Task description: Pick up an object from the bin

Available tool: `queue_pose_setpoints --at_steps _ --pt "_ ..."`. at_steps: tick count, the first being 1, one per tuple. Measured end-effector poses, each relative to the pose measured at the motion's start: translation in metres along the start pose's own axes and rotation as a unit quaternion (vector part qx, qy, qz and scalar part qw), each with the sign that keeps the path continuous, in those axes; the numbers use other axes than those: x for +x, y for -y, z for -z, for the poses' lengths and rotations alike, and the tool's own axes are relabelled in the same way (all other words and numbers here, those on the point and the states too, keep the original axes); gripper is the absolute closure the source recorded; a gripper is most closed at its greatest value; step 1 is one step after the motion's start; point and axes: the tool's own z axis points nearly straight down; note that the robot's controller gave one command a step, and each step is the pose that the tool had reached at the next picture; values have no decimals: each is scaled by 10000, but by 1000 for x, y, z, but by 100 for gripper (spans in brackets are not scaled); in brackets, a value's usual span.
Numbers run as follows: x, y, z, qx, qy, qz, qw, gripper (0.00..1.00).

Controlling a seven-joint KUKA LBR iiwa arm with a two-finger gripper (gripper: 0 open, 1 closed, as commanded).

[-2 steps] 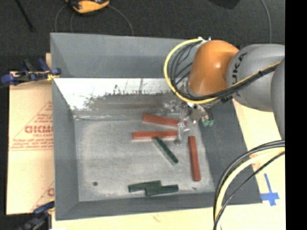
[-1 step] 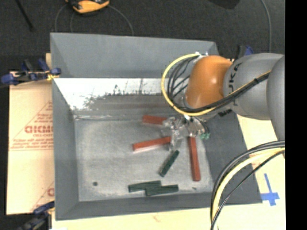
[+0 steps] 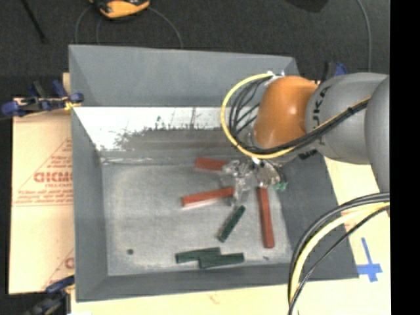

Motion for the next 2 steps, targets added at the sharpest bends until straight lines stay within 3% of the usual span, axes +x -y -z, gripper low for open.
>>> queue_pose_setpoints --at_steps 1,2 --pt "-14 -35 52 6 -41 82 10000 100" --pt "0 -24 113 0 -31 126 9999 100"
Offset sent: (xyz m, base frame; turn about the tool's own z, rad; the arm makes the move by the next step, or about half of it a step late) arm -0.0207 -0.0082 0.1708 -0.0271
